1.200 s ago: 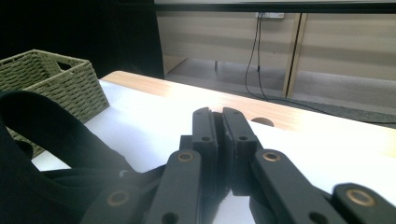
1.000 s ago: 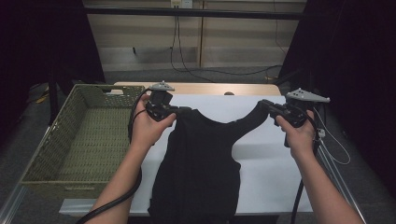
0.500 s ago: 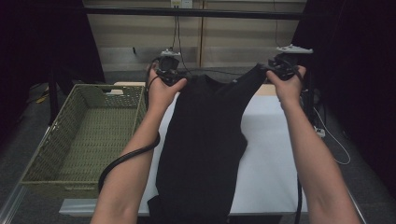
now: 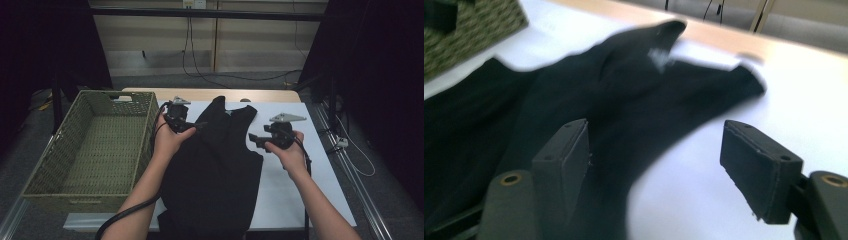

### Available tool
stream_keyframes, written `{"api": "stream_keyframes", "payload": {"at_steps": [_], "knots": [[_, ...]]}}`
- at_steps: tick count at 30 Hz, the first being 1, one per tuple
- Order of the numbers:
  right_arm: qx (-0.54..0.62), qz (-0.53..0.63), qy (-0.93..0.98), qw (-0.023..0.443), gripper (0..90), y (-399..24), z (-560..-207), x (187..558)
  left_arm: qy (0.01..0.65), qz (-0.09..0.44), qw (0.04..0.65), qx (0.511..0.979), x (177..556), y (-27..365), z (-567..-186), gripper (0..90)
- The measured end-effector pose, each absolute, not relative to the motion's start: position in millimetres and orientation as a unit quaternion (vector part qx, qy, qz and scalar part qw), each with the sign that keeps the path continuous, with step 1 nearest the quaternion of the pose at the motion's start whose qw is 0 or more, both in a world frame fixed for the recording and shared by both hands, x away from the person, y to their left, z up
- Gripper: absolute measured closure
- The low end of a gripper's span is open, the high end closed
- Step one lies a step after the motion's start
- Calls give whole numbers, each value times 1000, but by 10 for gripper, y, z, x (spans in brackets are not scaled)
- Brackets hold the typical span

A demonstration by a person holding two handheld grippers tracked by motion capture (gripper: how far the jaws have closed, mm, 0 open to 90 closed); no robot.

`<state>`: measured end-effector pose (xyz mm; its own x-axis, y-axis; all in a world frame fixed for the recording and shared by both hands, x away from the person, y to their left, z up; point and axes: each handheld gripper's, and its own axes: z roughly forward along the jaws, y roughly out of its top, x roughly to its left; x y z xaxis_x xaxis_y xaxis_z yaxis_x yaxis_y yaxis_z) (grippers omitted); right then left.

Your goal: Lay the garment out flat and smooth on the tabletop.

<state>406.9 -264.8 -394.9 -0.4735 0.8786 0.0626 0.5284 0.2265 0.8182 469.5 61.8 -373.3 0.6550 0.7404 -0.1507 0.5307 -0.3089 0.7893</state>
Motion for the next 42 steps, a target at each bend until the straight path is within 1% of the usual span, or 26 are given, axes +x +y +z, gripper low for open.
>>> {"api": "stream_keyframes", "payload": {"at_steps": [4,5,6,8,10,13,15,18,20,21,22,23,24,25,27,29,30,31,32,33,34,35,36,37,41,42], "knots": [[471,407,756,203,268,-2630,-4096,3785,388,117,432,806,4568,640,-3762,122],[472,406,755,206,269,-2630,-4119,3744,399,107,442,796,4529,629,-3786,117],[471,404,756,209,270,-2630,-4157,3686,382,110,428,812,4526,661,-3789,113],[478,402,754,205,269,-2634,-4217,3614,381,109,430,811,4476,664,-3819,113],[481,397,755,204,269,-2633,-4264,3565,396,102,440,799,4425,639,-3861,106],[491,384,754,208,269,-2639,-4331,3502,377,107,424,816,4366,673,-3898,101],[505,375,750,203,270,-2649,-4372,3471,384,100,431,811,4321,658,-3931,97],[521,359,750,194,296,-2631,-4444,3424,373,103,421,820,4271,679,-3961,92],[523,351,751,198,322,-2619,-4485,3402,378,100,427,815,4238,694,-3986,91],[528,349,750,191,332,-2606,-4501,3383,383,101,431,811,4220,695,-3995,91],[532,347,748,192,354,-2599,-4513,3365,373,102,424,819,4213,726,-3999,90],[533,345,750,187,402,-2584,-4524,3350,385,101,439,805,4183,708,-4017,88],[532,341,752,187,411,-2568,-4538,3335,369,103,428,818,4174,737,-4023,88],[535,346,748,186,401,-2536,-4560,3309,368,104,427,819,4158,740,-4028,88],[532,336,751,201,429,-2489,-4564,3283,367,102,426,821,4132,731,-4053,88],[532,340,749,202,507,-2452,-4565,3282,365,102,421,824,4130,744,-4044,88],[531,337,750,206,528,-2434,-4564,3282,370,103,432,816,4121,740,-4045,88],[534,338,747,208,547,-2419,-4568,3284,364,106,428,820,4119,753,-4034,87],[530,338,748,211,586,-2409,-4571,3283,377,101,442,808,4098,728,-4038,88],[525,339,751,213,646,-2402,-4573,3281,362,104,430,820,4103,756,-4025,88],[523,342,751,212,702,-2400,-4575,3276,363,104,427,822,4095,759,-4019,88],[522,346,751,210,737,-2397,-4580,3273,374,101,438,811,4076,738,-4022,88],[518,349,753,208,796,-2395,-4579,3272,359,106,426,824,4081,768,-4006,88],[516,352,755,199,856,-2399,-4577,3270,358,108,425,824,4075,775,-3998,87],[516,355,755,192,870,-2424,-4563,3274,368,105,436,815,4039,778,-3975,85],[514,357,756,190,871,-2448,-4562,3277,358,109,434,819,4039,797,-3967,84]]}}
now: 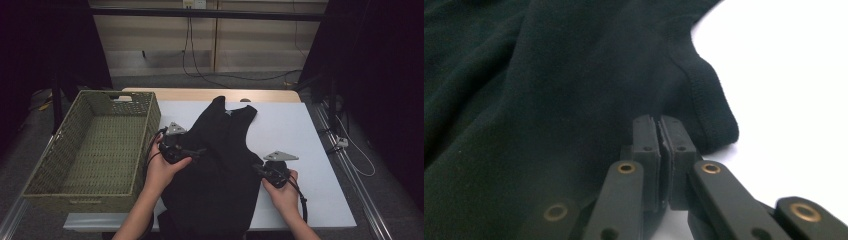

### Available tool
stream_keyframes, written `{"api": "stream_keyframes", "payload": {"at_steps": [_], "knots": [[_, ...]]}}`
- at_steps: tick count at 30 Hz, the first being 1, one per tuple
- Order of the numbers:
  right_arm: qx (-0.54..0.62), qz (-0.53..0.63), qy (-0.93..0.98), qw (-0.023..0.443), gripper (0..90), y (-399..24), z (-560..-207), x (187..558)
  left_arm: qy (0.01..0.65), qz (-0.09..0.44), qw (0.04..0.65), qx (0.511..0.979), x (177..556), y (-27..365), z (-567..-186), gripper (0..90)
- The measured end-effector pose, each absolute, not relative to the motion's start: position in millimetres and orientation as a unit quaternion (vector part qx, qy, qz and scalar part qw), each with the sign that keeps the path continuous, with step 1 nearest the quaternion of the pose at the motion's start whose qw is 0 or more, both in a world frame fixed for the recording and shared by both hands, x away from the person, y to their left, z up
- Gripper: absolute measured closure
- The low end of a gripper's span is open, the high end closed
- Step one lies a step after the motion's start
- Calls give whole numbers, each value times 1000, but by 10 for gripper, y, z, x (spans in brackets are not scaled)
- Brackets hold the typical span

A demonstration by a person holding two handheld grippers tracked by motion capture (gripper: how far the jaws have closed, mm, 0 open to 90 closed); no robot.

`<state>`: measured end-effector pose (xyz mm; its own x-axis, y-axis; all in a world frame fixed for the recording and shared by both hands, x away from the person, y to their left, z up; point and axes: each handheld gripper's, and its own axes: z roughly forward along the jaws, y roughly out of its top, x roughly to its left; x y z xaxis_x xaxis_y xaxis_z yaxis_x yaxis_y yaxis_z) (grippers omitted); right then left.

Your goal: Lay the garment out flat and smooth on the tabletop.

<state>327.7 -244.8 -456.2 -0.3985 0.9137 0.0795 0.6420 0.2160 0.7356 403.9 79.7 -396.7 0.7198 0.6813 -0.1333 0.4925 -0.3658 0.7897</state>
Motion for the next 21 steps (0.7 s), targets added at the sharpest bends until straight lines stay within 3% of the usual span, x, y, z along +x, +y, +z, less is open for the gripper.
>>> {"api": "stream_keyframes", "payload": {"at_steps": [6,21], "knots": [[535,378,735,177,874,-2680,-4500,3265,363,102,437,817,3995,800,-3963,79],[583,367,697,201,875,-3345,-4464,3356,358,101,433,821,3936,869,-3936,67]]}}
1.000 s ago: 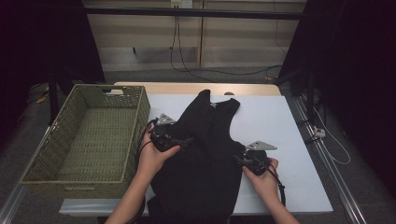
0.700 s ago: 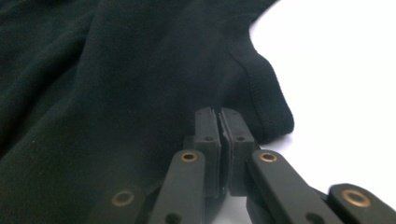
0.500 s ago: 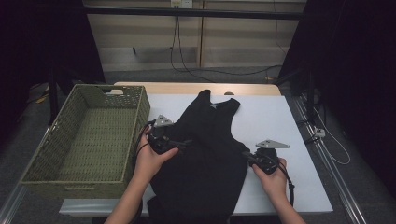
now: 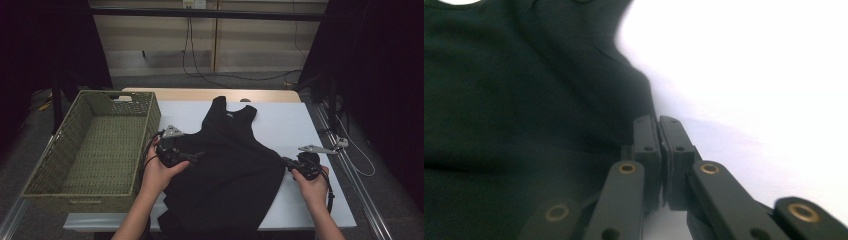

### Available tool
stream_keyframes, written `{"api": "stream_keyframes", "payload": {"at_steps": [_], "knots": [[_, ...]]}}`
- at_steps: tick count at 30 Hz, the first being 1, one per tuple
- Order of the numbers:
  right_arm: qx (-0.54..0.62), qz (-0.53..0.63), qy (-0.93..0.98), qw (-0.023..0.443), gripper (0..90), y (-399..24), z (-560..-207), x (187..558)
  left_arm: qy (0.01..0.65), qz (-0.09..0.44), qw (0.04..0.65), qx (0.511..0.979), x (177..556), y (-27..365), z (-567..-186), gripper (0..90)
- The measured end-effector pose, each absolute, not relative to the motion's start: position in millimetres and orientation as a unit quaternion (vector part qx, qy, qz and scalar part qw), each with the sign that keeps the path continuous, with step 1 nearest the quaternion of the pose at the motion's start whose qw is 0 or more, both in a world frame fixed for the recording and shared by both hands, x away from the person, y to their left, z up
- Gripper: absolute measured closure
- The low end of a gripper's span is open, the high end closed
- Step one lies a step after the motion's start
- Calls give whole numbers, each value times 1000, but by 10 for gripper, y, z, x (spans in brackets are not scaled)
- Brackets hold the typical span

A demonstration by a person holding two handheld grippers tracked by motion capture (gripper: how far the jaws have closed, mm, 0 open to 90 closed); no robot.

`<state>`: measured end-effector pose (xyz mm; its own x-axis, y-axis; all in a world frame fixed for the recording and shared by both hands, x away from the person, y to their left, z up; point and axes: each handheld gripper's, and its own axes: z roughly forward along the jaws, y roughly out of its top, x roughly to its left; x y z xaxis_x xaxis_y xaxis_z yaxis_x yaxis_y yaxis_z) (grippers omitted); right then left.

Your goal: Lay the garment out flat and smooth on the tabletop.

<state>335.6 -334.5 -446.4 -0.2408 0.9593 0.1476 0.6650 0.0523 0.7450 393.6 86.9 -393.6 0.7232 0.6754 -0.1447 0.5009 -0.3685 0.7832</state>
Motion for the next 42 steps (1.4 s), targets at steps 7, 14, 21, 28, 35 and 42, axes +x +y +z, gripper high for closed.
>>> {"api": "stream_keyframes", "payload": {"at_steps": [7,14,21,28,35,42], "knots": [[592,345,695,220,875,-3516,-4493,3423,366,100,433,818,3931,905,-3926,63],[575,353,697,244,704,-3514,-4504,3444,368,102,435,815,3939,925,-3923,62],[526,380,722,242,399,-3129,-4310,3328,377,106,436,811,3957,964,-3876,58],[431,426,776,175,297,-2462,-4257,3180,397,104,448,794,3977,933,-3891,58],[338,441,825,105,274,-1799,-4364,3077,391,111,442,800,4004,965,-3844,58],[282,439,851,51,238,-1311,-4477,3014,397,114,441,797,4007,981,-3801,58]]}}
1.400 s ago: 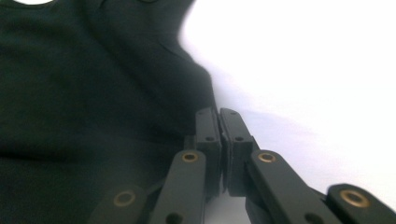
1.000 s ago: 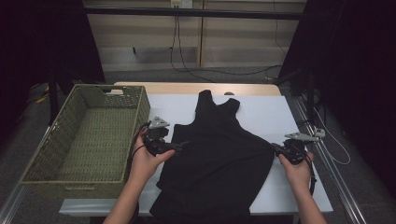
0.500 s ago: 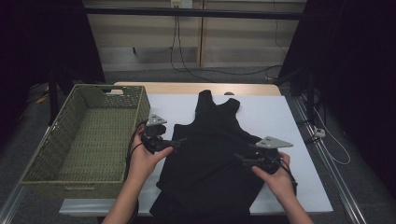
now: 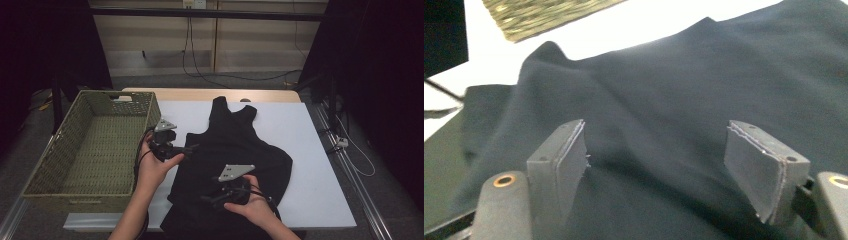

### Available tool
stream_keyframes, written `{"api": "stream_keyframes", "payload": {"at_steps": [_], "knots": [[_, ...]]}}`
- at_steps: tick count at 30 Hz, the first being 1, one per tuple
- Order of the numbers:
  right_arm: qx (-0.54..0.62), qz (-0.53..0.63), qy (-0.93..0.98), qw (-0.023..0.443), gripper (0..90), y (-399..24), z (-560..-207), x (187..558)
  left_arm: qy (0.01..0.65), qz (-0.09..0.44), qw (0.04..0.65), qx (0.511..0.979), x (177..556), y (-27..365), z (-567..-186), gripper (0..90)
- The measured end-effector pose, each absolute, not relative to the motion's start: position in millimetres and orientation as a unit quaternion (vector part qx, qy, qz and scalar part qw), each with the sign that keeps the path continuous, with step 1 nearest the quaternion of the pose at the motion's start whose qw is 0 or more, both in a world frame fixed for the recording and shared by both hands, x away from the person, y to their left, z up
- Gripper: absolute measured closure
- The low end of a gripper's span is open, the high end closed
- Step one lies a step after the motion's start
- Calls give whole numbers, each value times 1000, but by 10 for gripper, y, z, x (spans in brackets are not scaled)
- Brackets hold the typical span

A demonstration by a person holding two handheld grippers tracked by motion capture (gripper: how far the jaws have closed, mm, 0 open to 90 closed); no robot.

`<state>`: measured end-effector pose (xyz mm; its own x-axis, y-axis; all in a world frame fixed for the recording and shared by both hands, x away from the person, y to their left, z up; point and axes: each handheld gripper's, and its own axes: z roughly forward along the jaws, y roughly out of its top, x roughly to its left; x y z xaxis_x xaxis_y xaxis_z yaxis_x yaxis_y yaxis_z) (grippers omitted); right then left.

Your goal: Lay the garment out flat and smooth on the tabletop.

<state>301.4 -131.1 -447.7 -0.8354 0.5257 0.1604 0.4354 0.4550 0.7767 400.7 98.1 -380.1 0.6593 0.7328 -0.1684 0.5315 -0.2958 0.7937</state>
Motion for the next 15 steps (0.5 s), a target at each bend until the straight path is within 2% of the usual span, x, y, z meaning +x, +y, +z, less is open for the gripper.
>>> {"api": "stream_keyframes", "payload": {"at_steps": [2,5,6,7,8,10,11,13,14,15], "knots": [[266,441,857,39,220,-1209,-4502,2989,408,110,455,784,3999,955,-3804,58],[242,439,865,34,203,-1075,-4513,2933,391,115,438,801,4010,997,-3782,58],[235,436,868,37,200,-1037,-4519,2921,408,111,456,783,3994,965,-3790,58],[235,432,870,34,194,-997,-4529,2906,395,116,444,796,4000,997,-3775,60],[232,427,873,35,199,-963,-4546,2902,443,104,496,740,3966,895,-3803,64],[223,410,884,43,203,-906,-4570,2885,402,116,452,788,3986,1009,-3774,64],[212,409,886,50,230,-884,-4573,2882,393,119,441,798,3989,1038,-3762,64],[200,411,888,57,351,-850,-4571,2866,410,116,459,779,3974,1023,-3768,64],[196,410,889,63,389,-832,-4569,2856,395,120,443,796,3983,1064,-3753,64],[192,411,889,64,418,-813,-4569,2847,409,118,457,781,3970,1040,-3756,64]]}}
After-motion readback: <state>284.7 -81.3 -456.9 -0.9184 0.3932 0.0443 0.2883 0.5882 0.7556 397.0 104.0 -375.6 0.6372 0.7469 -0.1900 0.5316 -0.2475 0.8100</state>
